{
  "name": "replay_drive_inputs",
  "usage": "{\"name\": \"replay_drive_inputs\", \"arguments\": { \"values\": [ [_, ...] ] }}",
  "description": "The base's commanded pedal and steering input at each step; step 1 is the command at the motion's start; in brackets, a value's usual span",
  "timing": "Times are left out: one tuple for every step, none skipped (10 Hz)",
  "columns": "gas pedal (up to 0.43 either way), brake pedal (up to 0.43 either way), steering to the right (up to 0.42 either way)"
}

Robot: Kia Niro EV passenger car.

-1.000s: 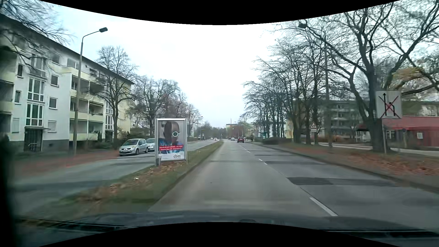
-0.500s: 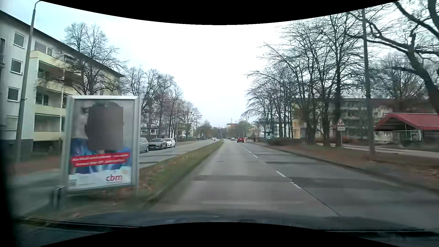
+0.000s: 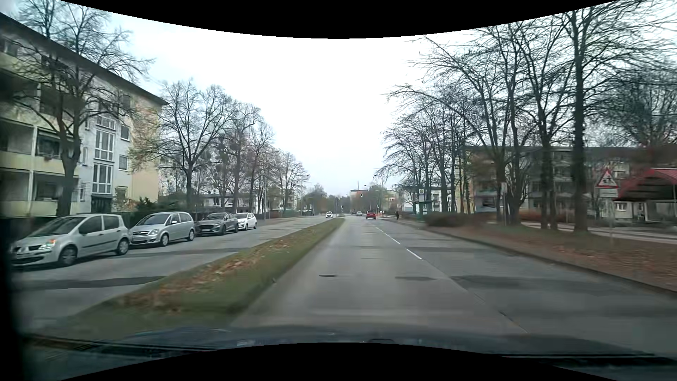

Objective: Follow the waypoints while adhering to traffic rules and regulations

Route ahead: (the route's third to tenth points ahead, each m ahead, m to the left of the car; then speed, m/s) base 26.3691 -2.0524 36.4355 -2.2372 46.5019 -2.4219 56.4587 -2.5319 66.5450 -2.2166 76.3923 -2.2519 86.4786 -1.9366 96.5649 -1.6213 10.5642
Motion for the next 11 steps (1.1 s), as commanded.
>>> {"name": "replay_drive_inputs", "arguments": {
  "values": [
    [0.15,0.0,-0.002],
    [0.15,0.0,-0.002],
    [0.15,0.0,-0.002],
    [0.15,0.0,-0.002],
    [0.15,0.0,-0.003],
    [0.15,0.0,-0.002],
    [0.15,0.0,-0.002],
    [0.15,0.0,-0.002],
    [0.157,0.0,-0.002],
    [0.157,0.0,-0.002],
    [0.157,0.0,-0.002]
  ]
}}
